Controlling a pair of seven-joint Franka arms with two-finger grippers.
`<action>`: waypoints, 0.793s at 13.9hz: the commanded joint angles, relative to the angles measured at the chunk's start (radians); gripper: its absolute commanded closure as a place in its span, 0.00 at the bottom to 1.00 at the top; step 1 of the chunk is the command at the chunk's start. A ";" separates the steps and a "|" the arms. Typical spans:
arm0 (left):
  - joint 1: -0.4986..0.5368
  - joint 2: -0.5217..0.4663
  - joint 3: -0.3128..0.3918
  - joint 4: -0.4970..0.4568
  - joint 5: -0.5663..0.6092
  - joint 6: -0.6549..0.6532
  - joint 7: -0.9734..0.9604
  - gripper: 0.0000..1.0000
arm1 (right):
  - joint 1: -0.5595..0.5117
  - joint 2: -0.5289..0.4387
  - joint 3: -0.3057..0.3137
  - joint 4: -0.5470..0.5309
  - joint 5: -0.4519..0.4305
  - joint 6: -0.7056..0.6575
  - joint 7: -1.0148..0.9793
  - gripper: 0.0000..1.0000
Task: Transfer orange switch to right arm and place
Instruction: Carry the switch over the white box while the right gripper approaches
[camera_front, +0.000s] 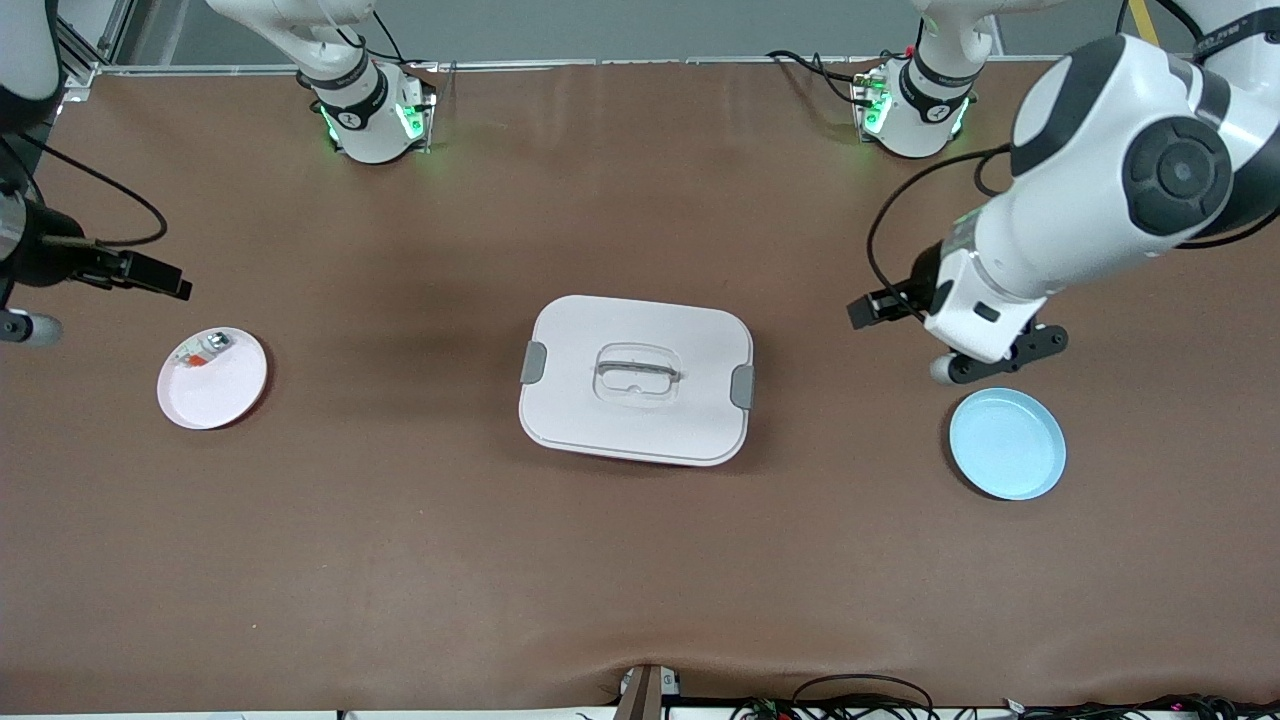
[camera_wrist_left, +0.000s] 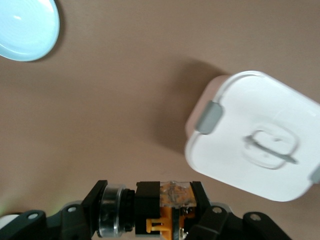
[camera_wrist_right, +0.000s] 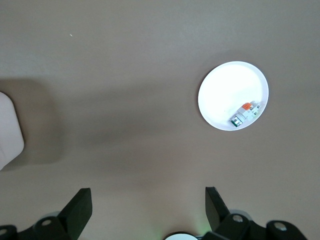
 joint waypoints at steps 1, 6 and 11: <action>-0.004 0.019 -0.048 0.034 -0.028 0.062 -0.128 0.71 | -0.011 0.060 0.014 0.049 -0.006 -0.017 -0.010 0.00; -0.102 0.043 -0.050 0.034 -0.034 0.190 -0.408 0.71 | 0.001 0.066 0.018 0.032 0.127 0.048 0.007 0.00; -0.184 0.109 -0.052 0.034 -0.050 0.322 -0.627 0.71 | 0.006 0.005 0.018 -0.003 0.488 0.057 0.056 0.00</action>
